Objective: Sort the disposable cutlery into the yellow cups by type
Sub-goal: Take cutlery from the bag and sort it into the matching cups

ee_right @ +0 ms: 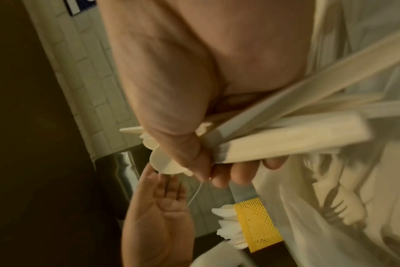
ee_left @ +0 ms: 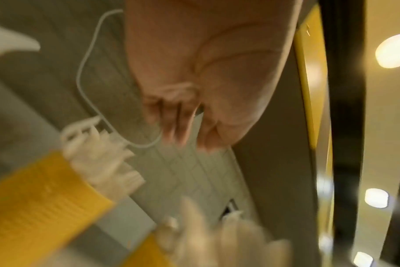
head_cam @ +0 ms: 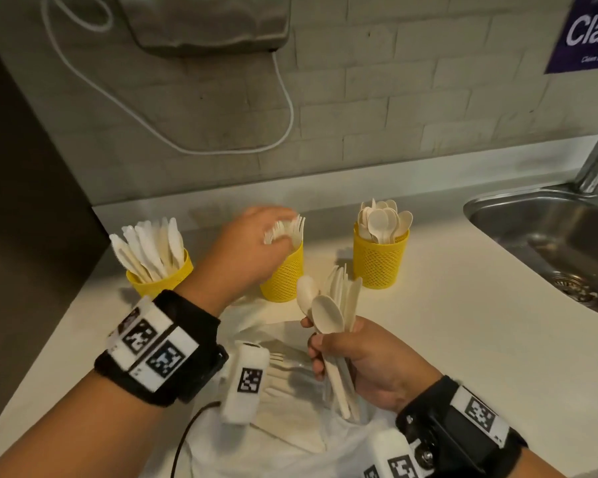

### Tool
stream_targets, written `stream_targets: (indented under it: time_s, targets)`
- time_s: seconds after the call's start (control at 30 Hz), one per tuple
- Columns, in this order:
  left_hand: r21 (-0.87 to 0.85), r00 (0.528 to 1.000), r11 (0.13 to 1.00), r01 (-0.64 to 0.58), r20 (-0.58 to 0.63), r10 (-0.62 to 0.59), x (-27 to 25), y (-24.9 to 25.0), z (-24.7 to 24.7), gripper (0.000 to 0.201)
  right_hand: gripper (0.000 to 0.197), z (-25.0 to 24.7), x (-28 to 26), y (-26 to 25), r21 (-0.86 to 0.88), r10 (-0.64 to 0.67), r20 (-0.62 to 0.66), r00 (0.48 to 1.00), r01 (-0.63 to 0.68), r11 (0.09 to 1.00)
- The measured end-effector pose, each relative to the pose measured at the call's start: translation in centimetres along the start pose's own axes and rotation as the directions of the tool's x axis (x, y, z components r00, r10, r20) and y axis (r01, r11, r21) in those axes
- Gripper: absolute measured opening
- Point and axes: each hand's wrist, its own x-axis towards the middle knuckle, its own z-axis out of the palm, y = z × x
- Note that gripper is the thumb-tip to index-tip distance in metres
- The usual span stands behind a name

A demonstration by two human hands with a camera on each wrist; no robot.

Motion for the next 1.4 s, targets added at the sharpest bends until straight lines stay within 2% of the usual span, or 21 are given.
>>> stream_targets:
  time_s: [0.03,0.07,0.1,0.13,0.17,0.3,0.37,0.43,0.5,0.6,0.63,0.73,0.8,0.83,0.9,1.0,1.1,1.2,1.27,1.33,1.4]
  targets:
    - [-0.13,0.975,0.987,0.095,0.213,-0.066,-0.5,0.7,0.0,0.039,0.025,0.2,0.1,0.1,-0.014,0.0,0.008,1.0,0.0,1.0]
    - [-0.192,0.915,0.964,0.183,0.393,-0.095,-0.8,1.1,0.1,0.042,0.024,0.3,0.2,0.1,-0.02,0.002,0.019,1.0,-0.001,1.0]
    - [-0.228,0.857,0.944,0.24,0.506,-0.096,-1.1,1.2,0.2,0.044,0.023,0.5,0.3,0.2,-0.025,0.002,0.03,1.0,-0.002,1.0]
    - [-0.256,0.829,0.929,0.266,0.553,-0.085,-1.2,1.1,0.3,0.043,0.023,0.6,0.4,0.2,-0.033,0.003,0.037,0.999,-0.001,0.999]
    - [-0.275,0.828,0.923,0.269,0.555,-0.077,-1.2,0.9,0.3,0.04,0.023,0.7,0.4,0.2,-0.042,0.005,0.039,0.999,-0.003,0.999]
    - [-0.298,0.886,0.922,0.249,0.454,-0.092,-1.1,0.3,0.5,0.032,0.023,0.7,0.5,0.0,-0.04,0.02,0.043,0.999,-0.018,0.999]
    - [-0.341,0.938,0.91,0.238,0.323,-0.125,-0.9,0.5,0.2,0.027,0.024,0.5,0.6,0.1,-0.033,0.032,0.042,0.999,-0.031,0.999]
    - [-0.42,0.964,0.878,0.231,0.222,-0.147,-0.6,0.6,-0.3,0.027,0.022,0.5,0.6,0.4,-0.043,0.046,0.041,0.998,-0.044,0.998]
    - [-0.395,0.953,0.887,0.239,0.272,-0.135,-0.4,0.6,-0.8,0.034,0.018,0.4,0.6,0.5,-0.054,0.047,0.035,0.998,-0.046,0.997]
    - [-0.218,0.871,0.949,0.227,0.482,-0.098,-0.9,0.3,-0.3,0.04,0.014,0.6,0.7,0.4,-0.063,0.047,0.028,0.998,-0.045,0.997]
    - [-0.187,0.882,0.961,0.205,0.46,-0.098,-1.1,0.3,0.1,0.036,0.015,0.6,0.7,0.4,-0.064,0.047,0.032,0.998,-0.045,0.997]
    - [-0.241,0.972,0.96,0.145,0.218,-0.092,-0.6,0.2,0.5,0.033,0.02,0.4,0.7,0.3,-0.076,0.045,0.033,0.998,-0.042,0.996]
    - [-0.387,0.994,0.916,0.108,0.012,-0.112,0.2,0.1,0.0,0.036,0.011,0.2,0.7,0.4,-0.091,0.047,0.015,0.999,-0.045,0.995]
    - [-0.465,0.987,0.884,0.057,-0.105,-0.119,0.8,0.1,-0.4,0.037,0.006,0.0,0.7,0.4,-0.092,0.049,0.002,0.999,-0.049,0.995]
    - [-0.486,0.93,0.867,-0.11,-0.357,-0.083,1.9,-0.1,-1.6,0.035,0.006,-0.3,0.6,0.7,-0.075,0.057,-0.025,0.998,-0.058,0.995]
    - [-0.247,0.817,0.938,-0.242,-0.573,0.06,3.3,-0.9,-2.3,0.024,0.008,-0.5,0.4,0.8,-0.051,0.056,-0.045,0.997,-0.058,0.997]
    - [-0.061,0.814,0.978,-0.201,-0.565,0.132,4.3,-2.2,-1.1,0.024,0.008,-0.7,0.2,0.7,-0.047,0.046,-0.051,0.998,-0.048,0.998]
    - [0.037,0.903,0.995,-0.089,-0.419,0.096,4.4,-3.7,0.9,0.026,0.008,-0.8,0.1,0.5,-0.023,0.039,-0.044,0.998,-0.04,0.999]
    - [0.154,0.966,0.987,-0.036,-0.247,0.073,4.3,-4.7,1.9,0.023,0.016,-0.9,0.2,0.4,-0.005,0.04,-0.036,0.999,-0.04,0.999]
    - [0.298,0.99,0.954,-0.032,-0.122,0.072,3.9,-5.0,2.2,0.024,0.02,-1.1,0.2,0.4,0.009,0.043,-0.033,0.999,-0.043,0.999]
    - [0.325,0.974,0.944,-0.05,-0.194,0.119,3.5,-4.4,1.7,0.024,0.015,-1.2,0.2,0.3,0.029,0.039,-0.029,0.999,-0.038,0.999]
